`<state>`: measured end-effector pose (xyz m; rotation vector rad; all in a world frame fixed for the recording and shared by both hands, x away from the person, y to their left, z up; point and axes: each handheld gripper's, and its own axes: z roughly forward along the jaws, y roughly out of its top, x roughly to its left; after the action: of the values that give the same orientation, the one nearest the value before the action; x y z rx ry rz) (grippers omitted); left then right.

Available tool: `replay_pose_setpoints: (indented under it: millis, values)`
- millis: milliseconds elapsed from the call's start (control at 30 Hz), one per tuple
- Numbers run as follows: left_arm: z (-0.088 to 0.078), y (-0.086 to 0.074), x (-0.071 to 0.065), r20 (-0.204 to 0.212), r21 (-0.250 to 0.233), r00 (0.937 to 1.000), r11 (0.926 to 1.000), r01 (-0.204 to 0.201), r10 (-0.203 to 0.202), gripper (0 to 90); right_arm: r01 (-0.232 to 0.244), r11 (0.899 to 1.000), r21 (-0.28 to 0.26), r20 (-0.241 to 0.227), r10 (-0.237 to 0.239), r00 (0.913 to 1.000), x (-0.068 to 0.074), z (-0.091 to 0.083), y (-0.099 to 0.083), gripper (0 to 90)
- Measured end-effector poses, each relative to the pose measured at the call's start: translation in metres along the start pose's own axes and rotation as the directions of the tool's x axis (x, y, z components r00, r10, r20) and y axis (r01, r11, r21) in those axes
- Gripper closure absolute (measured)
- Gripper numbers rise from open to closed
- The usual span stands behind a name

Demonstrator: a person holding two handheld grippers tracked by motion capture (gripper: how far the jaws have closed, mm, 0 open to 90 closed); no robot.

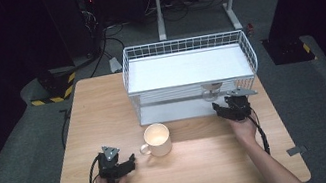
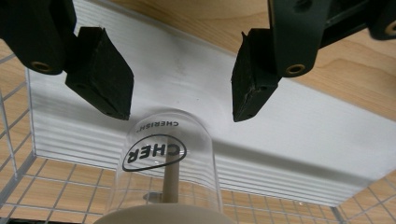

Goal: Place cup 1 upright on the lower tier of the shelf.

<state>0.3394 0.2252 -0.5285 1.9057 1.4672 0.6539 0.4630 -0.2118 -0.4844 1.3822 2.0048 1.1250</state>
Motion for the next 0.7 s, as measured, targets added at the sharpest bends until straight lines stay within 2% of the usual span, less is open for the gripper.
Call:
replay_pose_setpoints:
  millis: [267,700]
  values:
    - [0.000,0.000,0.000,0.000,0.000,1.0000,1.0000,0.000,0.000,21.3,0.013,1.000,-0.019,-0.023,-0.013,0.9997,-0.001,-0.009,-0.002,38.6]
    - [0.000,0.000,0.000,0.000,0.000,1.0000,1.0000,0.000,0.000,21.2,0.003,0.999,-0.034,-0.053,-0.005,0.9986,0.000,-0.020,-0.003,37.9]
